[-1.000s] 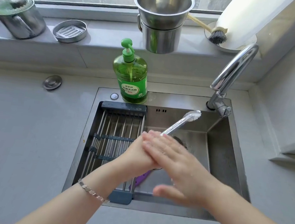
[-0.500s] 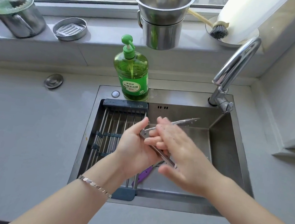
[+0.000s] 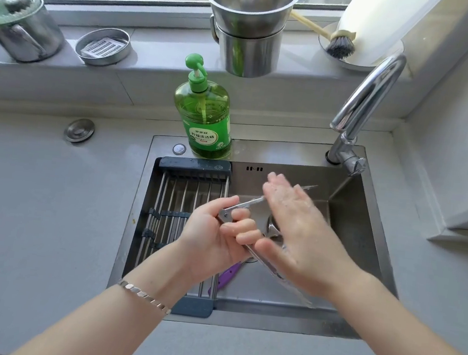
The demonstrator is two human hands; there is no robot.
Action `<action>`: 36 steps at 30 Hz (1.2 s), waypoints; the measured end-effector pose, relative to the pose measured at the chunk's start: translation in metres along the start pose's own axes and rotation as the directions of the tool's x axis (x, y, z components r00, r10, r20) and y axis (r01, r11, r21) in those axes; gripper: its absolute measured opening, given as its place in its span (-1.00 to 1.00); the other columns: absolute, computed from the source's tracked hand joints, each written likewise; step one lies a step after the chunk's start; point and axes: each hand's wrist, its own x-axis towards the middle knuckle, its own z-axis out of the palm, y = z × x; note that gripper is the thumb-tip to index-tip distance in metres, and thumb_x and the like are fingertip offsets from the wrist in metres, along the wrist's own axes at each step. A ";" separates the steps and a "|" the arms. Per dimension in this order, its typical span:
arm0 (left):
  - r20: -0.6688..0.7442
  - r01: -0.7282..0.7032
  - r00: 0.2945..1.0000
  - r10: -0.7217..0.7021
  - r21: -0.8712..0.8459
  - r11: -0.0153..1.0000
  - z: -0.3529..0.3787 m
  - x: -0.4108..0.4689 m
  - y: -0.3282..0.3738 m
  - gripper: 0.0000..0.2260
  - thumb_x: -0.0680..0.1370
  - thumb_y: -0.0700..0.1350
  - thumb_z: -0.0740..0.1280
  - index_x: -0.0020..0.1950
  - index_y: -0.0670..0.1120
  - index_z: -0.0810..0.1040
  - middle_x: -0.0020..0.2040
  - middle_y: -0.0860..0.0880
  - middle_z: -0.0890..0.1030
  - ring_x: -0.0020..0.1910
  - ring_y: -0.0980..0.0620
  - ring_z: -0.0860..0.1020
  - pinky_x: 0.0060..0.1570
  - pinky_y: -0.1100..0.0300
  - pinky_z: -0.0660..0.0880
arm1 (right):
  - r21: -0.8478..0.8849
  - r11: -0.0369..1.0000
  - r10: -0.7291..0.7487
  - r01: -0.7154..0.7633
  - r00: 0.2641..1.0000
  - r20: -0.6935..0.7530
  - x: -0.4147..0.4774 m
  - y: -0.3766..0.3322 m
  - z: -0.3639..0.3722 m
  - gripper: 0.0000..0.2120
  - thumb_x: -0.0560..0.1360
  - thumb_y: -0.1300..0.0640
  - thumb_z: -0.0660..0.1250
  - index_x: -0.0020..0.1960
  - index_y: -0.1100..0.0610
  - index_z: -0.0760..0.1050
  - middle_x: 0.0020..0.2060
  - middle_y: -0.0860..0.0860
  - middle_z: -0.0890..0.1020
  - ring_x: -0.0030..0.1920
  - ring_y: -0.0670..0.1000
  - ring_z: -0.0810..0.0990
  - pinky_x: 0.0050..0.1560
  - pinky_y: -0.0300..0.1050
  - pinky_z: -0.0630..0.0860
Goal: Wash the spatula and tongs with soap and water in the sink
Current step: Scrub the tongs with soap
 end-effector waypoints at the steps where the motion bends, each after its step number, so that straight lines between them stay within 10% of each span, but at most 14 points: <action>1: 0.020 -0.011 1.000 0.010 0.048 0.999 0.000 0.001 0.000 -0.72 0.45 -0.06 0.16 -0.45 -0.11 0.29 -0.65 0.03 0.22 -0.61 0.05 0.29 -0.27 0.17 0.23 | 0.000 0.997 -0.071 0.071 0.997 0.017 -0.003 -0.007 0.004 -0.07 0.45 -0.42 -0.26 0.48 0.29 0.12 0.49 0.15 0.15 0.51 0.01 0.03 0.48 -0.10 -0.06; 5: 0.096 -0.165 0.986 0.135 0.525 0.835 -0.006 0.000 0.004 -0.71 0.50 -0.09 0.15 -0.42 -0.10 0.28 -0.61 0.05 0.26 -0.55 0.06 0.30 -0.28 0.14 0.27 | 0.029 0.996 -0.089 0.088 0.996 0.015 -0.004 0.004 0.005 -0.08 0.46 -0.41 -0.27 0.47 0.29 0.16 0.47 0.14 0.20 0.49 -0.07 0.04 0.48 -0.21 -0.11; 9: 0.260 -0.243 0.940 0.221 0.965 -0.098 -0.007 -0.003 0.008 -0.66 0.59 -0.03 0.13 -0.30 -0.21 0.41 -0.40 0.00 0.42 -0.43 0.08 0.32 -0.28 0.17 0.32 | 0.142 0.987 0.076 -0.080 0.996 0.038 -0.007 0.025 -0.010 0.06 0.32 -0.51 -0.41 0.47 0.21 0.18 0.47 0.07 0.21 0.45 -0.19 0.01 0.43 -0.39 -0.24; 12: 0.504 -0.285 0.839 0.203 0.726 -0.625 -0.005 -0.004 0.008 -0.64 0.55 0.04 0.05 -0.27 -0.16 0.44 -0.40 -0.04 0.47 -0.40 0.02 0.32 -0.13 0.15 0.34 | 0.081 0.992 -0.106 0.098 0.990 0.098 -0.020 0.003 0.000 -0.06 0.43 -0.44 -0.28 0.48 0.27 0.12 0.48 0.07 0.15 0.50 -0.08 0.01 0.48 -0.20 -0.11; 14: 0.653 -0.282 0.734 0.187 0.543 -0.791 -0.007 -0.001 0.009 -0.69 0.52 0.00 0.08 -0.34 -0.10 0.43 -0.47 0.01 0.43 -0.44 0.05 0.25 -0.09 0.16 0.30 | 0.032 0.995 -0.101 0.098 0.991 0.086 -0.023 0.008 0.000 -0.10 0.47 -0.40 -0.24 0.47 0.31 0.11 0.48 0.11 0.15 0.49 -0.06 0.02 0.48 -0.17 -0.09; 24: 0.704 -0.273 0.703 0.100 0.397 -0.876 -0.013 -0.003 0.013 -0.70 0.53 -0.05 0.08 -0.38 -0.10 0.37 -0.49 -0.01 0.39 -0.42 0.00 0.28 -0.13 0.14 0.28 | 0.004 0.999 -0.043 0.043 0.997 0.062 -0.028 0.031 0.005 -0.11 0.47 -0.40 -0.27 0.48 0.28 0.10 0.48 0.11 0.15 0.49 -0.08 -0.03 0.48 -0.19 -0.14; 28: 0.563 -0.365 0.814 0.145 0.689 -0.626 -0.013 -0.011 0.007 -0.64 0.57 0.05 -0.01 -0.29 -0.13 0.35 -0.37 -0.04 0.38 -0.33 0.11 0.27 -0.24 0.29 0.20 | 0.254 0.938 0.251 -0.235 0.968 -0.031 -0.021 0.053 0.010 -0.22 0.48 -0.39 -0.14 0.50 0.13 0.10 0.45 -0.15 0.14 0.46 -0.21 0.06 0.45 -0.35 -0.08; 31: 0.470 -0.370 0.866 0.172 0.832 -0.414 -0.021 -0.010 0.003 -0.68 0.59 -0.01 0.04 -0.26 -0.17 0.36 -0.35 0.01 0.34 -0.34 0.18 0.29 -0.30 0.37 0.25 | 0.731 0.578 0.553 -0.363 0.833 -0.024 -0.009 0.044 0.013 -0.73 0.53 0.10 0.29 0.20 0.14 0.51 -0.01 -0.01 0.62 -0.06 -0.20 0.59 0.05 -0.37 0.49; 36: 0.366 -0.348 0.902 0.227 0.930 -0.115 -0.035 -0.003 0.000 -0.67 0.53 0.07 0.09 -0.30 -0.12 0.35 -0.37 0.04 0.34 -0.41 0.18 0.28 -0.35 0.30 0.25 | 0.928 0.044 0.776 -0.370 0.598 0.201 0.008 0.044 0.006 -0.86 0.43 0.14 0.41 -0.25 0.15 0.49 -0.57 -0.05 0.58 -0.59 -0.15 0.53 -0.53 -0.34 0.49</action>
